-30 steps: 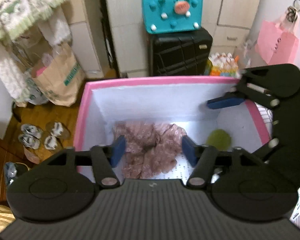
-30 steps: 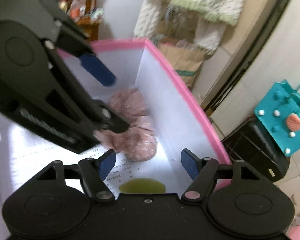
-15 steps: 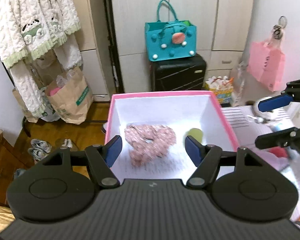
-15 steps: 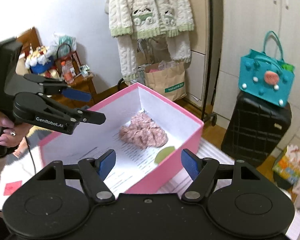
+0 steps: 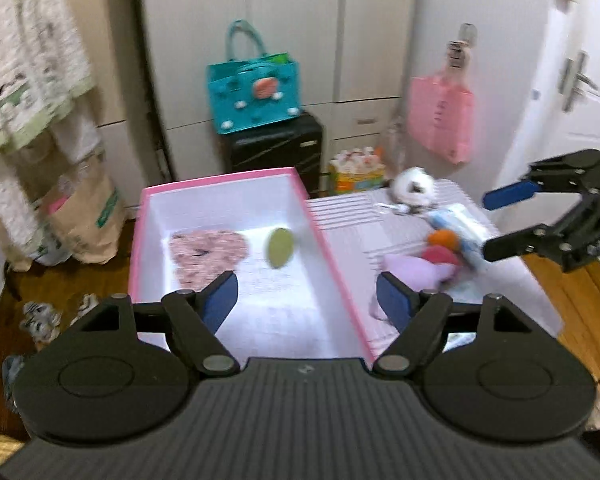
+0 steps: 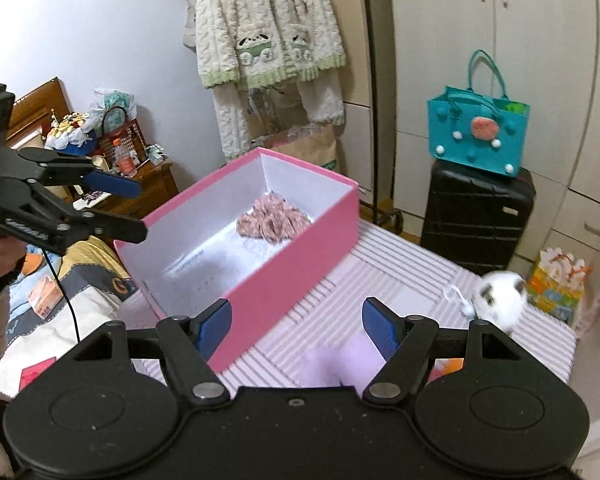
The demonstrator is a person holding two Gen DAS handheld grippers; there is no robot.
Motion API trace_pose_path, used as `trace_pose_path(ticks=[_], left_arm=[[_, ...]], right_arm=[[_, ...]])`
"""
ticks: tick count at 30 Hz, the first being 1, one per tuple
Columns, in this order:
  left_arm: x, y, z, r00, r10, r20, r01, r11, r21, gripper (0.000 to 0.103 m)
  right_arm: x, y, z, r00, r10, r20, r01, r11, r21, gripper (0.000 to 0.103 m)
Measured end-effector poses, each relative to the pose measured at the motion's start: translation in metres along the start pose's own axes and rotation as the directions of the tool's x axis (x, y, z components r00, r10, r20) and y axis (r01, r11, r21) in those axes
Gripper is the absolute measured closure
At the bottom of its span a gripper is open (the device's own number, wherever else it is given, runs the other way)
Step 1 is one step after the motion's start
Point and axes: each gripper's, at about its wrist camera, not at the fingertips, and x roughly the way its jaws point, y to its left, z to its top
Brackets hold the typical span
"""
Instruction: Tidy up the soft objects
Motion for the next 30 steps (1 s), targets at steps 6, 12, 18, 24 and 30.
trace_pose_path(ticks=[6,12,18,24,30], left_arm=[[0.000,-0.045,-0.012,0.998,-0.060,-0.017,0.061,0.994,0.089,0.024],[0.018,-0.078,-0.023,0.989,-0.135,-0.055,0.140,0.984,0.113,0.023],[0.047,-0.104,-0.031,0.977,-0.194,-0.089,0.204,0.972,0.117,0.023],[0.073,-0.123,-0.040,0.971,-0.214,-0.104,0.225,0.968,0.110,0.023],[0.100,-0.137,-0.056,0.980,-0.182,-0.077,0.188,0.978,0.089,0.023]], right_arm=[[-0.021,-0.008,-0.033,0.999,-0.032,0.007,0.032,0.999,0.036,0.025],[-0.029,-0.021,-0.068,0.998,-0.057,-0.002,0.057,0.995,0.083,0.024],[-0.026,-0.033,-0.099,0.994,-0.105,-0.010,0.106,0.988,0.108,0.024],[-0.014,-0.046,-0.130,0.994,-0.110,0.004,0.108,0.981,0.159,0.024],[0.006,-0.053,-0.165,0.991,-0.109,0.074,0.094,0.980,0.176,0.024]])
